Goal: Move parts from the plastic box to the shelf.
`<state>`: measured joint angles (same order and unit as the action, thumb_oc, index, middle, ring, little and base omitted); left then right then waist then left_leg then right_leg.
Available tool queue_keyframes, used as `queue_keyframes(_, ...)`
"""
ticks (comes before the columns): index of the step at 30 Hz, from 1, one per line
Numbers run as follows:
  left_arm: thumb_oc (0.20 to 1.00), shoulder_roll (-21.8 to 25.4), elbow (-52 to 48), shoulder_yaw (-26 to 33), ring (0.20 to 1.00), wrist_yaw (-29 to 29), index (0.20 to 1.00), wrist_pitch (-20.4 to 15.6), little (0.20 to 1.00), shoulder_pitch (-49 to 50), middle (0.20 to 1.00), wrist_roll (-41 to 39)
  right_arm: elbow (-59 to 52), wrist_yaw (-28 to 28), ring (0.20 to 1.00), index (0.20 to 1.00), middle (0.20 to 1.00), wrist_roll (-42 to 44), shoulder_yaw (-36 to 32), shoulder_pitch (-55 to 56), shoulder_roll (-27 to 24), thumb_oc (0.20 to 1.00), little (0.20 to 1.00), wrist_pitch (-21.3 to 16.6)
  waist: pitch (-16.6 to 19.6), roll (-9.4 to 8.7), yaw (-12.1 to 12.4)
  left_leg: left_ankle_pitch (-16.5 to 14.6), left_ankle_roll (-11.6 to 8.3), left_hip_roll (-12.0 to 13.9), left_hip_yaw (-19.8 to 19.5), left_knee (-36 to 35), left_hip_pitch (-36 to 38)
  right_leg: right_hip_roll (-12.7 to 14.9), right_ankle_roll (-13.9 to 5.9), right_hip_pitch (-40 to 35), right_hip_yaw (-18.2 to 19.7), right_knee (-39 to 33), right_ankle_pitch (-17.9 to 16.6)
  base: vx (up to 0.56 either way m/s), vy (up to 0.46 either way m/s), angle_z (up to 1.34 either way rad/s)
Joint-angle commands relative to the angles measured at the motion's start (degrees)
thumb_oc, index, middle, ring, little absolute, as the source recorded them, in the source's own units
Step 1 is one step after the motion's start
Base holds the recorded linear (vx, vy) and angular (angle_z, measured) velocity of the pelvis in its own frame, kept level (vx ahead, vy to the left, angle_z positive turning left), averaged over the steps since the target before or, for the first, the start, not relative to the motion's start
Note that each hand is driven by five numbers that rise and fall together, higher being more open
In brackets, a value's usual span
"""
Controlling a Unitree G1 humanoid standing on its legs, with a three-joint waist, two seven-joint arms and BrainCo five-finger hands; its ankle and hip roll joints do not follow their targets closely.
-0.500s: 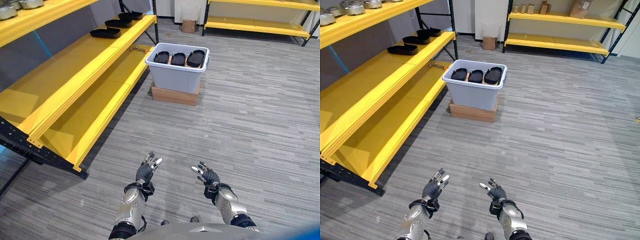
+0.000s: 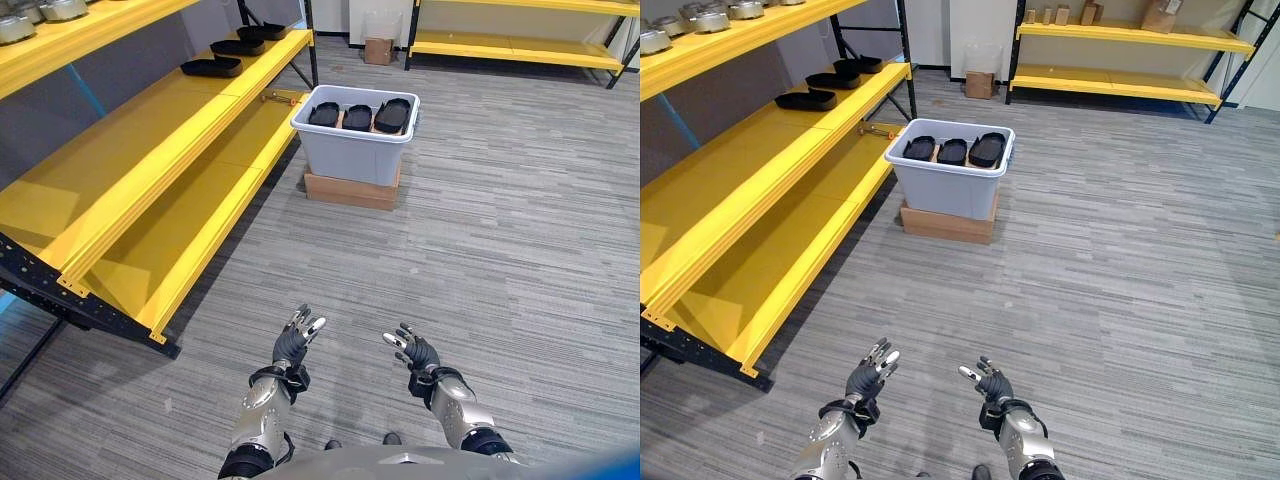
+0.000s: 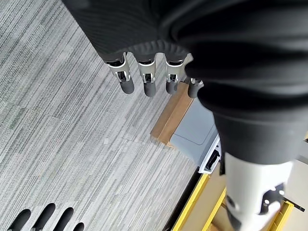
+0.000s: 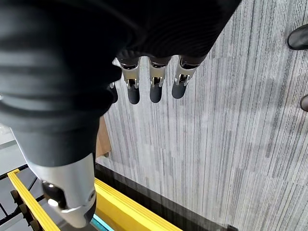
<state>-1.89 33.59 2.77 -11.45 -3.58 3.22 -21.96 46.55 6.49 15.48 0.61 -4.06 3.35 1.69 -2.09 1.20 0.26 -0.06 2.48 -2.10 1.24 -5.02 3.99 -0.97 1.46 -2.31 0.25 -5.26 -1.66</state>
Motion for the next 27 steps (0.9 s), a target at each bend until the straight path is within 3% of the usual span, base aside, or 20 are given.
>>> queue_keyframes(1,1.000,-1.57,1.47,-0.29,1.000,-1.61,1.000,-2.47,1.000,-3.65,1.000,-1.83,-0.16,0.77,1.000,1.000,1.000,0.30,-1.02,-1.72,0.83,1.000,1.000,-1.34,2.22,0.20,0.27,-0.29,-1.20,0.42,-1.12,0.02,-1.40,-0.32,0.14,0.41,1.57,0.26,0.59,0.00,0.000,0.00)
queue_keyframes(8,1.000,-0.62,0.50,-0.43,1.000,-0.73,1.000,-3.01,1.000,-3.84,1.000,-0.99,-1.00,0.63,1.000,1.000,1.000,-0.07,-0.57,-1.88,0.68,1.000,1.000,-1.42,1.80,-0.06,0.39,-0.22,-1.23,0.25,-1.18,0.02,-1.01,-0.31,0.04,0.17,1.58,0.26,0.36,0.00,0.000,0.00)
queue_keyframes(15,1.000,0.82,-0.20,0.05,1.000,-0.13,1.000,-2.58,1.000,-4.57,1.000,-0.38,-2.56,-0.62,1.000,1.000,1.000,-0.54,1.04,-3.88,-0.30,1.000,1.000,-1.81,0.20,0.34,0.58,1.82,-1.46,-0.35,-1.44,0.02,0.35,-0.09,0.26,-1.08,1.79,0.36,-1.67,-0.01,0.069,0.00)
queue_keyframes(21,1.000,3.11,-0.43,-0.30,1.000,0.08,1.000,-2.31,1.000,-5.14,1.000,0.76,-3.18,-1.11,1.000,1.000,1.000,0.22,1.44,-5.75,-0.20,1.000,1.000,-1.88,-2.86,1.68,0.77,2.85,-1.51,-1.42,-2.21,0.02,2.66,-0.71,0.82,2.22,3.16,11.67,-1.74,-0.01,0.144,-0.03)
queue_keyframes(23,1.000,3.26,0.16,-0.03,1.000,-0.05,1.000,-2.21,1.000,-5.05,1.000,1.32,-3.99,-0.91,1.000,1.000,1.000,0.47,1.21,-4.78,-0.49,1.000,1.000,-2.10,-5.88,4.28,-0.38,3.58,-1.71,-0.46,-2.37,0.02,5.07,-3.38,0.43,8.52,2.32,27.61,-3.21,-0.01,0.291,-0.12)
queue_keyframes(25,1.000,2.72,0.30,-0.12,1.000,0.09,1.000,-2.20,1.000,-5.18,1.000,1.38,-4.12,-0.88,1.000,1.000,1.000,0.66,1.17,-4.42,-0.89,1.000,1.000,-2.25,-8.33,5.44,-1.24,3.49,-1.72,-0.22,-2.60,0.02,7.11,-5.18,0.30,12.76,2.24,36.01,-2.39,0.07,0.174,-0.11)
queue_keyframes(27,1.000,1.84,0.52,-0.10,1.000,0.32,1.000,-2.46,1.000,-4.72,1.000,1.60,-3.11,-0.56,1.000,1.000,1.000,0.72,0.43,-4.35,-1.02,1.000,1.000,-2.12,-10.32,5.47,-2.04,3.39,-1.98,-0.98,-2.21,0.02,9.71,-5.56,0.56,15.05,-0.53,31.77,-1.77,0.16,0.131,0.12)
